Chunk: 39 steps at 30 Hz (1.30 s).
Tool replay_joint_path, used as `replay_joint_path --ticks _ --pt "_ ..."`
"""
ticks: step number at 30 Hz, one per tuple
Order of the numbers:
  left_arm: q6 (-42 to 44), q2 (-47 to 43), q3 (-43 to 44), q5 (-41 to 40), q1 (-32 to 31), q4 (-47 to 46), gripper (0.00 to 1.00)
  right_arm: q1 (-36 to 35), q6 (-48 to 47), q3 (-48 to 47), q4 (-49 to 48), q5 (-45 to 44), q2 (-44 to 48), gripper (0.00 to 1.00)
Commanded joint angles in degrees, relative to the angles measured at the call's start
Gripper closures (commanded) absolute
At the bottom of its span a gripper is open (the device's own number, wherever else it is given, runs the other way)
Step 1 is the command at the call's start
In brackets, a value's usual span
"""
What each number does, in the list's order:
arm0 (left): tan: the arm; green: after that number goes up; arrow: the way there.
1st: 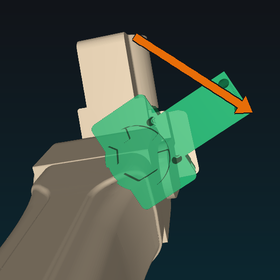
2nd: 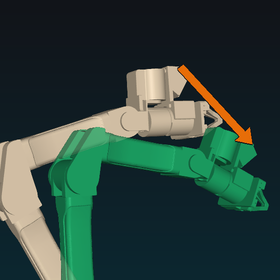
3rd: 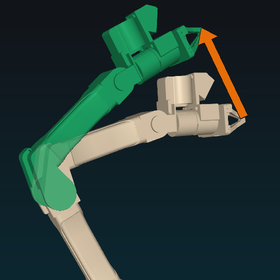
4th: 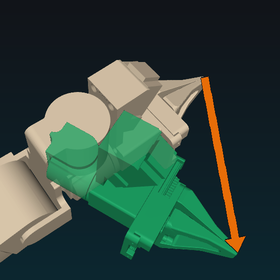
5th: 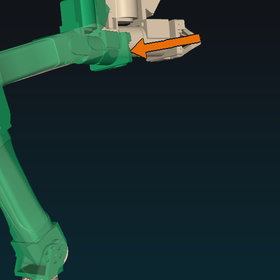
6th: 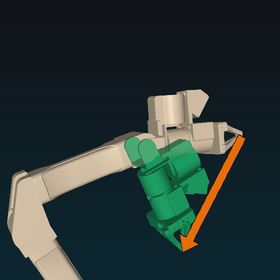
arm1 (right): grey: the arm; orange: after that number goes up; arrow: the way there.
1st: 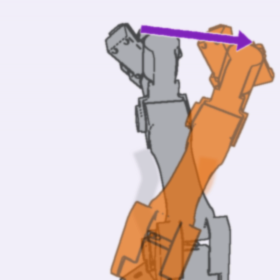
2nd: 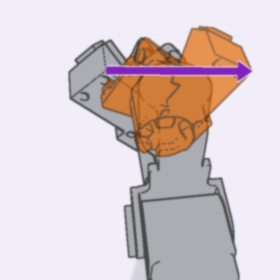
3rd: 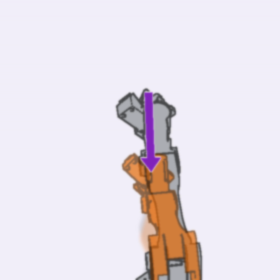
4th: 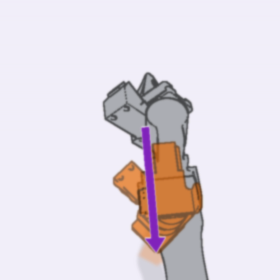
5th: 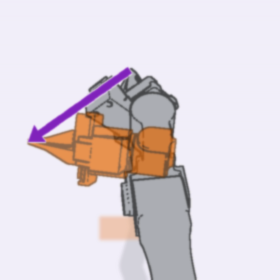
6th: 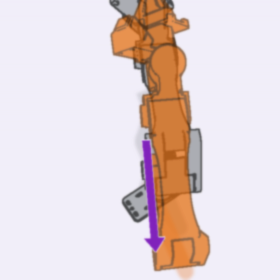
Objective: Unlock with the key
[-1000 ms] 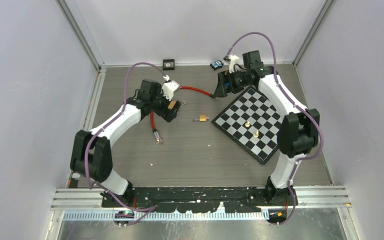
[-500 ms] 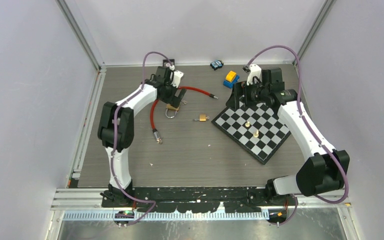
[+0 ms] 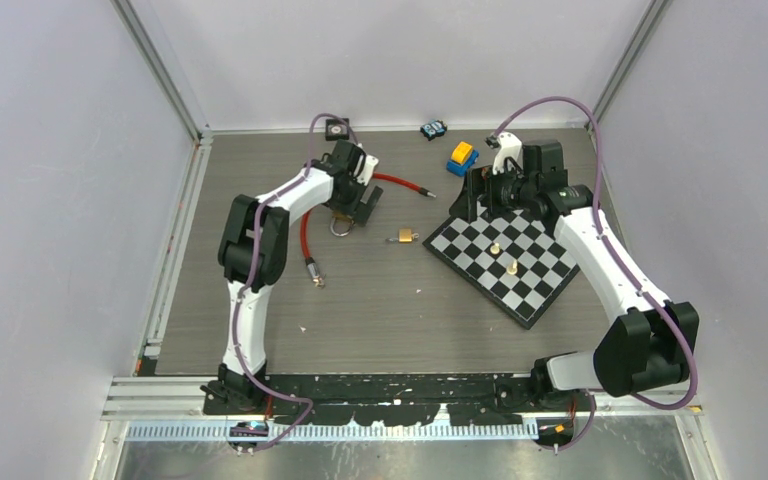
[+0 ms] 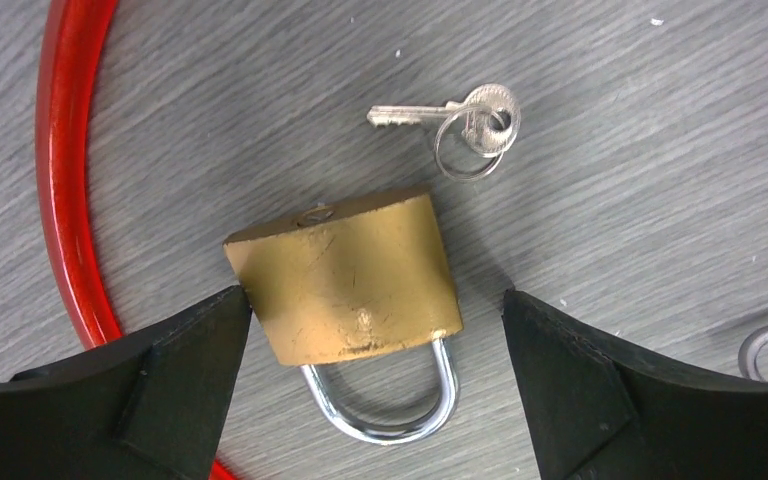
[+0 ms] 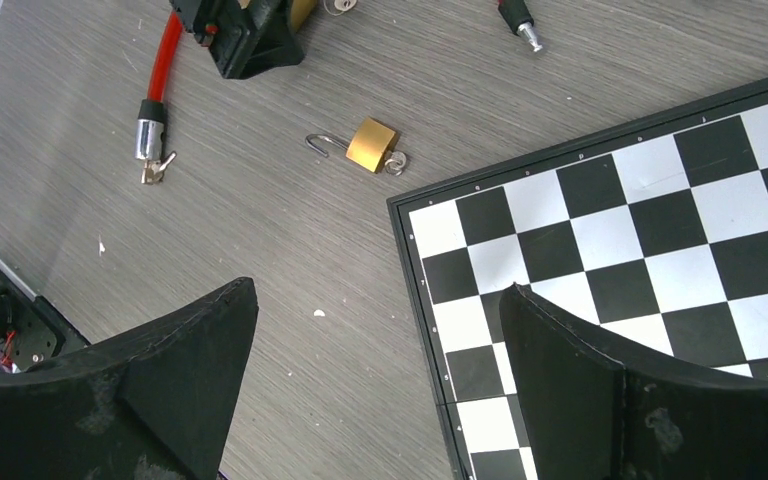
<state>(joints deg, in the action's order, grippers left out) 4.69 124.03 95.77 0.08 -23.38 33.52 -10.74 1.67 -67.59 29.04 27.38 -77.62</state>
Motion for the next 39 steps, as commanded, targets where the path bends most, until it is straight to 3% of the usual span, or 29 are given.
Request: replay_joint_path --ticks 1,5,13,19,29,39 --pt "-1.96 2.05 3.29 -1.32 -0.44 1.47 0.0 0.28 0.74 0.31 -2.76 1.81 -0.37 0.04" --pt "-2.44 3.39 3.68 -2.03 -0.36 1.76 0.07 0.28 0.81 0.43 -2.72 2.32 -0.29 0.04" --pt "-0.36 2.71 2.12 2.48 0.7 3.48 0.43 0.28 1.01 0.87 -2.85 3.33 -0.59 0.04" --pt "4.96 -2.54 -2.29 6.76 0.73 8.21 0.61 0.36 1.03 1.16 -3.16 4.35 -0.67 0.04" --pt "17.96 -21.12 -24.56 9.19 -9.36 8.55 0.62 0.37 -1.41 0.08 -0.53 7.31 -3.29 0.04" --pt "21.65 -29.9 -34.69 15.59 -16.82 2.55 0.6 0.37 -3.68 -0.26 0.75 8.7 -4.56 0.04"
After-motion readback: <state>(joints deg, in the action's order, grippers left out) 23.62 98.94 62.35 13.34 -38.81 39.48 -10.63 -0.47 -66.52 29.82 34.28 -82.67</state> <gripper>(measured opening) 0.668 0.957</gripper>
